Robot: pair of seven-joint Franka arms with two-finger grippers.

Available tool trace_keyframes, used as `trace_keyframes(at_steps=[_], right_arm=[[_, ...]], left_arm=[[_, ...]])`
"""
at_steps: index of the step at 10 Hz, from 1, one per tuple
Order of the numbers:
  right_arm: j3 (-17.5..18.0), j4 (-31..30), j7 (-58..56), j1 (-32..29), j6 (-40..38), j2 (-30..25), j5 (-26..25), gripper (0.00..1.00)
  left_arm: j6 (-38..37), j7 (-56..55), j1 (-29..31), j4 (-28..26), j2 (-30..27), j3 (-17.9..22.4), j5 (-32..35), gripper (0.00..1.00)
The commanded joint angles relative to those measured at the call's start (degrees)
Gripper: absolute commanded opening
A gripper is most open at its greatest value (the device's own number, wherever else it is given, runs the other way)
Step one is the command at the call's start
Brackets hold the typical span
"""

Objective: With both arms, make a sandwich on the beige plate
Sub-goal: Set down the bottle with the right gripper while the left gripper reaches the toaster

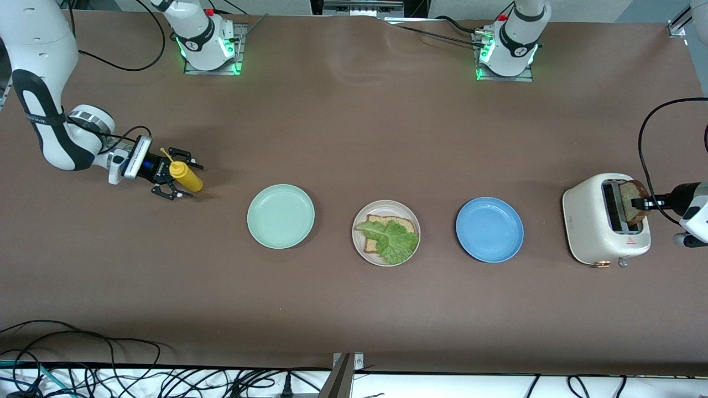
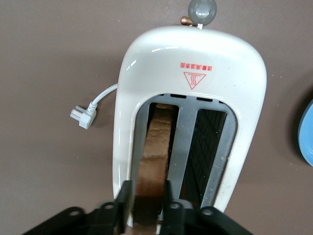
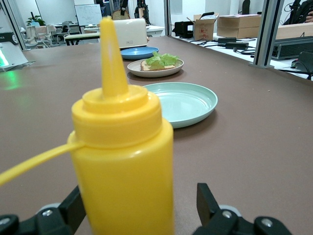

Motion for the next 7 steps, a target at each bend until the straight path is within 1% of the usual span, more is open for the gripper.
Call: trace_keyframes(at_steps=[1,4,7], right_arm=[[-0.08,0.31,-1.60,-1.31,-1.18,0.68,0.19,1.00],[-2.72,0.40,-1.60,-3.15,-2.75,0.68,-5.07,1.00],[-7.19,0.84,-1.16,-3.51,-5.30,0.42,-9.55,1.00]], left_arm=[[-0.85,2.31,0.59,1.09,0.48,-0.44,-1.18,0.00],[-3.12,1.96,0.41,2.05,-0.40,-0.52,-0.48,0.00],[-6.55,1.96,0.32,2.23,-5.57,-0.79,-0.48,0.00]])
